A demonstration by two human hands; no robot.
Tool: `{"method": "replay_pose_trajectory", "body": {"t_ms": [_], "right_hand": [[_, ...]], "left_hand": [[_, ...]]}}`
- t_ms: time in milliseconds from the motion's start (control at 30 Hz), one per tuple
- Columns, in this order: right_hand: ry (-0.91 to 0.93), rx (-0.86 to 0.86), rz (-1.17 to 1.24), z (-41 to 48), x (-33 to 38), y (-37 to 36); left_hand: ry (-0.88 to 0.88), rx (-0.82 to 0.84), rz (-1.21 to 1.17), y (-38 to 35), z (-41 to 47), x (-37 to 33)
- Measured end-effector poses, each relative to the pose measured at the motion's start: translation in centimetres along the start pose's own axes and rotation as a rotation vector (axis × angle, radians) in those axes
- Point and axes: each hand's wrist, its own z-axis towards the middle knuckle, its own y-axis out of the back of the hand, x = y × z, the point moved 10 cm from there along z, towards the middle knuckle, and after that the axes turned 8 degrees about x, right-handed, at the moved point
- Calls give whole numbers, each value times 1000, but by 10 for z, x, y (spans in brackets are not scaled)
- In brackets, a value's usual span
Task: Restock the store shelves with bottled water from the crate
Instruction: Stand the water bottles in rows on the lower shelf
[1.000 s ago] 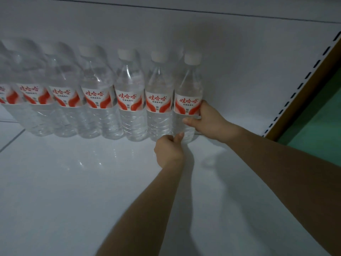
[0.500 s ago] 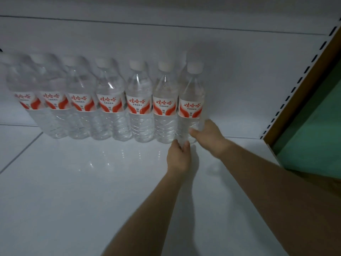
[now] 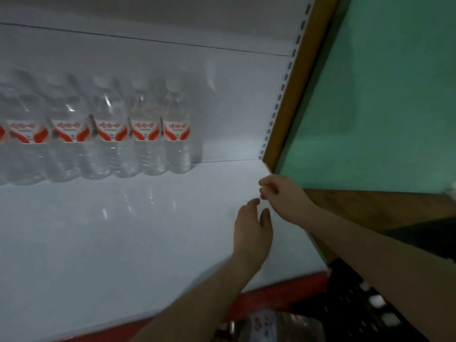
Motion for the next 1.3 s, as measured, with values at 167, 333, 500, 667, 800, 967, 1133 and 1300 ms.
{"method": "replay_pose_trajectory", "body": {"t_ms": [167, 333, 500, 667, 800, 967, 1133, 1300], "right_hand": [[-14, -39, -3, -66, -8, 83], [-99, -215, 218, -152, -57, 164], [-286, -312, 342, -252, -149, 205], [-624, 64, 208, -330, -248, 159], [-774, 262, 297, -357, -291, 88], [-741, 320, 205, -346, -301, 38], [-717, 147, 482, -341, -302, 34], [-724, 125, 596, -353, -298, 55]], "left_hand": [[-145, 202, 43, -54, -35, -74], [-330, 399, 39, -110, -88, -148], [-370, 774, 128, -195, -154, -185], [-287, 936, 405, -266, -182, -170], [-151, 1034, 613, -301, -188, -141], [-28, 1067, 754, -313, -189, -120], [17, 1018, 710, -307, -185, -120], [73, 959, 588, -298, -175, -121]]}}
